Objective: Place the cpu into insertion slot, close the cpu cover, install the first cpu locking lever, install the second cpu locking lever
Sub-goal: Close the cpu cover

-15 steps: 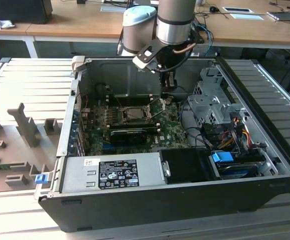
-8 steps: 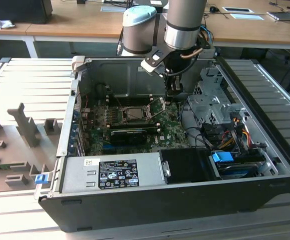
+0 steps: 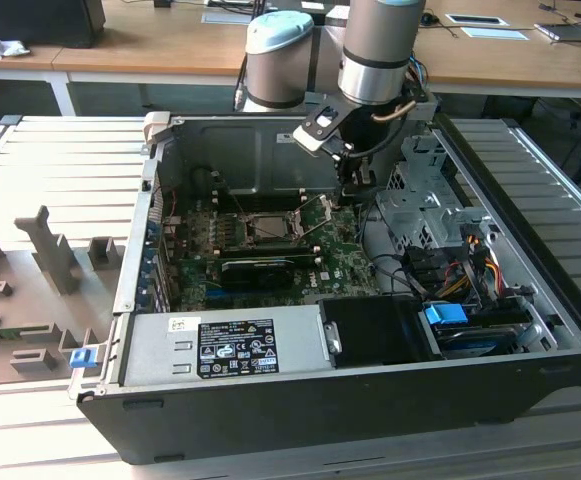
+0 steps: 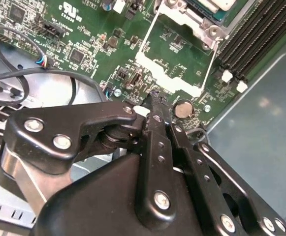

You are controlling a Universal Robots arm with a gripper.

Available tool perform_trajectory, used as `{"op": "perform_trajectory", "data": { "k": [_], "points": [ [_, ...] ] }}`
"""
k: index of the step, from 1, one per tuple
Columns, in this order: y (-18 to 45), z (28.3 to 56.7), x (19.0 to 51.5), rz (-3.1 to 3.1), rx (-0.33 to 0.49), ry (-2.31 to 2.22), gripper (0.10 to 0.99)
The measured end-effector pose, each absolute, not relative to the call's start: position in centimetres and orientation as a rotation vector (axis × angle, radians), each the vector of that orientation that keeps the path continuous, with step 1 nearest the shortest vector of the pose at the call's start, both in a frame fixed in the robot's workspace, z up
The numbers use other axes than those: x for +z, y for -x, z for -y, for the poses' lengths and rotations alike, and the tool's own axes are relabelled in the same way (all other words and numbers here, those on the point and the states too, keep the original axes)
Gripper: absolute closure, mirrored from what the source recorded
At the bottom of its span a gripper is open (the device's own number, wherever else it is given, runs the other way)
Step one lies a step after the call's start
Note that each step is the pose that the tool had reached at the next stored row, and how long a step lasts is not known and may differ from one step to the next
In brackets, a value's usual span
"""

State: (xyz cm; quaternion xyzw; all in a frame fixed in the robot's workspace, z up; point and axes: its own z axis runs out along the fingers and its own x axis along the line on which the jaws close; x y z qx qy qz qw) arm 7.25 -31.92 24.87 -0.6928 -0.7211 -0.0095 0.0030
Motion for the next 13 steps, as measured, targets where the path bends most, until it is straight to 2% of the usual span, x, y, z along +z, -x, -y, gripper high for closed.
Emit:
{"op": "perform_trajectory", "data": {
  "k": [13],
  "points": [
    [-5.5, 31.9, 24.8, 2.255, -0.017, 2.166, 0.98]
  ]
}}
